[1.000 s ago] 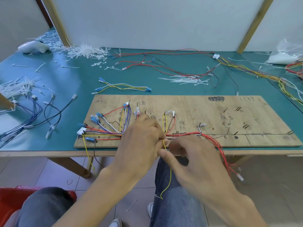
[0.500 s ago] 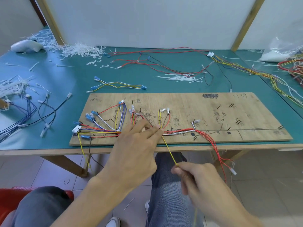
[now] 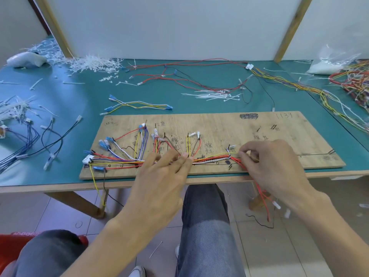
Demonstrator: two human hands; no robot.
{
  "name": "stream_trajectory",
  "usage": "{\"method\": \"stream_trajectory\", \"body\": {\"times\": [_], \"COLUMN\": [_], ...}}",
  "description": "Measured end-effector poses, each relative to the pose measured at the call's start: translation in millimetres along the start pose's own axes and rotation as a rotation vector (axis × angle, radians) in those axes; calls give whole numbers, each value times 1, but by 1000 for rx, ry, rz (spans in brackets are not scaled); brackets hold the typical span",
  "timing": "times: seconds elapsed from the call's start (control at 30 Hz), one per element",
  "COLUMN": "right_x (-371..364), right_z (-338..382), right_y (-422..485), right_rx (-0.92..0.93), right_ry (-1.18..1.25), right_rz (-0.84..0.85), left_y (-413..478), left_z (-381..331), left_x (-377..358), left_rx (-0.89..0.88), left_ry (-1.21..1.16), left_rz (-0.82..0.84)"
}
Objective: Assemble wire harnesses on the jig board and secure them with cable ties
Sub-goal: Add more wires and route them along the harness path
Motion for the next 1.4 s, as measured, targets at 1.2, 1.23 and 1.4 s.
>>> {"method": "stream_trajectory", "body": {"times": [1.2, 1.23, 1.4], "right_x": [-28, -17, 23], "right_z": [-5, -1, 60], "right_y": [-126, -125, -76], "right_rx": [-318, -317, 62], "right_ry": [-457, -502, -203], "right_rz": [669, 663, 66], "left_y": [-4, -4, -4], "left_z": [0, 0, 1], "left_x": [-1, -1, -2], "left_rx": [52, 51, 56], "left_ry": [-56, -59, -103], "left_rz": [29, 29, 28]}}
Point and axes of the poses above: each hand's wrist, its own y-axis towards the middle knuckle, its own x-axis out of the back of the hand, z = x × y, the point moved 9 cm from there along y, towards the middle knuckle, and after that the axes turned 14 degrees about y, right-handed, at the moved point
